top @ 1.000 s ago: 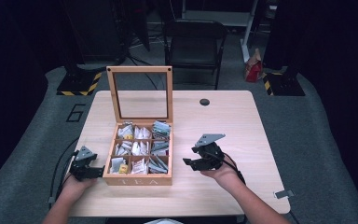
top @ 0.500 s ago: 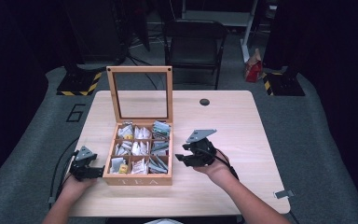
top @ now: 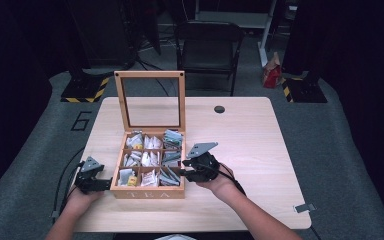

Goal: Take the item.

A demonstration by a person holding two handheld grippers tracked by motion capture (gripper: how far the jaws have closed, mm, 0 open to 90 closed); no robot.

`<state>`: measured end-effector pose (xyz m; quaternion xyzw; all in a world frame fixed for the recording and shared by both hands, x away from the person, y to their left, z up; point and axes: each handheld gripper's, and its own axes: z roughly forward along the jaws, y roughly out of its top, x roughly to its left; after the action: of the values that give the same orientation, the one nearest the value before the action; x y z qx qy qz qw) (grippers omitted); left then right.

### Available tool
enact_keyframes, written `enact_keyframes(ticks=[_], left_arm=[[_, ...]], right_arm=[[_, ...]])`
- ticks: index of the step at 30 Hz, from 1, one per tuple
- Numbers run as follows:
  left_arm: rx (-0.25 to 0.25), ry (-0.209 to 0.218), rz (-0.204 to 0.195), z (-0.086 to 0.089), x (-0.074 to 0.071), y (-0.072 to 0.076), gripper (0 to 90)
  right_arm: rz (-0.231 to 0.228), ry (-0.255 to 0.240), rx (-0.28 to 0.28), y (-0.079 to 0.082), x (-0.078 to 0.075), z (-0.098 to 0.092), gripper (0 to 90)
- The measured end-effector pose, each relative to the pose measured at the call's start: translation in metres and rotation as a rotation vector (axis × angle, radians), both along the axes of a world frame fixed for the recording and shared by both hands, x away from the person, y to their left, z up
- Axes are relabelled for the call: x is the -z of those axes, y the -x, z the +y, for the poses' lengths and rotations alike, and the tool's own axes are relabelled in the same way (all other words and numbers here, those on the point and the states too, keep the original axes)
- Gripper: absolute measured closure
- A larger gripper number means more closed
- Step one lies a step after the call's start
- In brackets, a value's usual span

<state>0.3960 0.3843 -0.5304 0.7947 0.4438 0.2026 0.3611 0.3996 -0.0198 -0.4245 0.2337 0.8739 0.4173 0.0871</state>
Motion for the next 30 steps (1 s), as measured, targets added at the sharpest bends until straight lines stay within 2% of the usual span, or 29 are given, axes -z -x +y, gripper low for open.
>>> enact_keyframes(ticks=[1, 6, 19, 22, 23, 30], left_arm=[[0.001, 0.0, 0.002, 0.0, 0.0, 0.0, 19.0], [0.001, -0.001, 0.007, 0.0, 0.0, 0.0, 19.0], [0.0, 0.001, -0.001, 0.0, 0.0, 0.0, 19.0], [0.004, -0.002, 0.008, 0.0, -0.001, 0.0, 19.0], [0.0, 0.001, -0.001, 0.0, 0.0, 0.0, 19.0], [0.0, 0.001, 0.0, 0.0, 0.0, 0.0, 19.0]], right_arm=[[-0.009, 0.007, -0.02, 0.0, 0.001, 0.001, 62.0], [-0.004, 0.011, -0.039, 0.002, 0.005, 0.008, 64.8], [0.015, 0.013, -0.05, 0.0, 0.014, 0.018, 68.8], [0.017, 0.024, -0.057, -0.001, 0.015, 0.02, 71.3], [0.019, 0.028, -0.06, -0.003, 0.017, 0.021, 72.9], [0.031, 0.031, -0.062, -0.009, 0.023, 0.023, 77.6]])
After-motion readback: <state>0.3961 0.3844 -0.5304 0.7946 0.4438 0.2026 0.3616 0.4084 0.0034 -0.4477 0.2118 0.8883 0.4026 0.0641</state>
